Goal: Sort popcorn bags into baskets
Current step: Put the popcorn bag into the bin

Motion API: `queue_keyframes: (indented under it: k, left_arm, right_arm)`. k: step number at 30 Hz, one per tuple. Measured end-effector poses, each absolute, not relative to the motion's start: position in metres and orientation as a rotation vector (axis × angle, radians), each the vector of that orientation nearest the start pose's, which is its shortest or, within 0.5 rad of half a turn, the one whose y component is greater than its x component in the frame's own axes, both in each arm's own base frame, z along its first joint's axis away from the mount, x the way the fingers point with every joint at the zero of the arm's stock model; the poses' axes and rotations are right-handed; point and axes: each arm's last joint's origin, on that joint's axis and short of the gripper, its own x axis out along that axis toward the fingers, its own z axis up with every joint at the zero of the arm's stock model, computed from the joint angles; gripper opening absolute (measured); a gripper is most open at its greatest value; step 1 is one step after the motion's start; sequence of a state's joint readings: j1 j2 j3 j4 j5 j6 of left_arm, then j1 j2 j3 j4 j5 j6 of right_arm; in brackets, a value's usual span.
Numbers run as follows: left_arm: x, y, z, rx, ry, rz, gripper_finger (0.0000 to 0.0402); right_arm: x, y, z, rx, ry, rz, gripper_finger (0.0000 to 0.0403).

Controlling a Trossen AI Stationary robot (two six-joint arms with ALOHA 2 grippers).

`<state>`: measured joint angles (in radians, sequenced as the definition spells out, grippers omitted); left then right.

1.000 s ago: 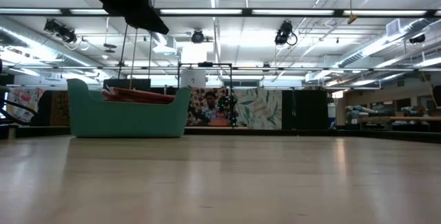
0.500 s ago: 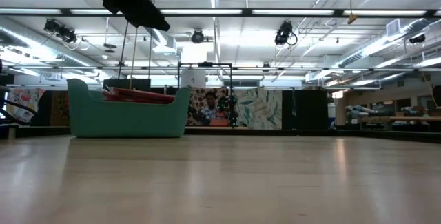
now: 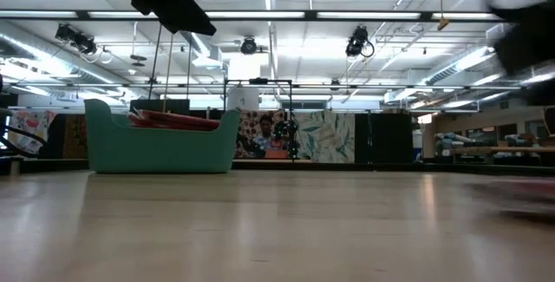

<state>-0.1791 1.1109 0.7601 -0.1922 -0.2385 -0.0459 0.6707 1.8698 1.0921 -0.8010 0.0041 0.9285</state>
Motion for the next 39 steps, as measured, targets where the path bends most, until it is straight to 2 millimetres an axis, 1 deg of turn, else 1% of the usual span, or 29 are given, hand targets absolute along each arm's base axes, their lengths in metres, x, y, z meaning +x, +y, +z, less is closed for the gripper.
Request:
queue_keyframes:
  k: [3, 5, 7, 9, 12, 15, 17, 21, 25, 28, 32, 36, 39]
  left_arm:
    - [0.233, -0.036, 0.263, 0.077, 0.527, 0.056, 0.0153]
    - [0.233, -0.037, 0.263, 0.079, 0.527, 0.054, 0.0153]
    - [0.233, -0.038, 0.263, 0.080, 0.528, 0.048, 0.0153]
    - [0.233, -0.040, 0.262, 0.080, 0.531, 0.041, 0.0153]
    - [0.237, -0.047, 0.254, 0.090, 0.567, 0.021, 0.0153]
    - [0.244, -0.054, 0.244, 0.089, 0.599, 0.003, 0.0153]
    - [0.249, -0.058, 0.233, 0.101, 0.645, -0.006, 0.0153]
    - [0.262, -0.064, 0.218, 0.100, 0.663, -0.010, 0.0153]
    - [0.275, -0.067, 0.204, 0.097, 0.661, -0.007, 0.0153]
    - [0.281, -0.069, 0.198, 0.094, 0.648, -0.007, 0.0153]
    - [0.287, -0.070, 0.193, 0.086, 0.630, -0.004, 0.0153]
    - [0.287, -0.070, 0.193, 0.053, 0.633, 0.007, 0.0153]
    - [0.286, -0.072, 0.192, 0.042, 0.638, 0.005, 0.0153]
  right_arm:
    - [0.284, 0.173, 0.136, 0.112, 1.336, -0.204, 0.0009]
    - [0.304, 0.158, 0.143, 0.068, 1.275, -0.212, 0.0010]
    - [0.319, 0.148, 0.156, 0.044, 1.233, -0.228, 0.0010]
    - [0.329, 0.142, 0.168, 0.025, 1.196, -0.233, 0.0010]
    - [0.334, 0.141, 0.176, -0.041, 1.178, -0.216, 0.0010]
    - [0.332, 0.149, 0.178, -0.114, 1.151, -0.179, 0.0010]
    - [0.328, 0.158, 0.176, -0.207, 1.140, -0.134, 0.0010]
    - [0.313, 0.172, 0.167, -0.420, 1.137, -0.080, 0.0013]
    - [0.302, 0.178, 0.159, -0.539, 1.142, -0.056, 0.0028]
    - [0.297, 0.177, 0.152, -0.558, 1.164, -0.033, 0.0054]
    - [0.293, 0.175, 0.145, -0.574, 1.173, -0.024, 0.0107]
    - [0.292, 0.172, 0.140, -0.642, 1.145, -0.040, 0.0158]
    - [0.292, 0.169, 0.137, -0.711, 1.125, -0.053, 0.0185]
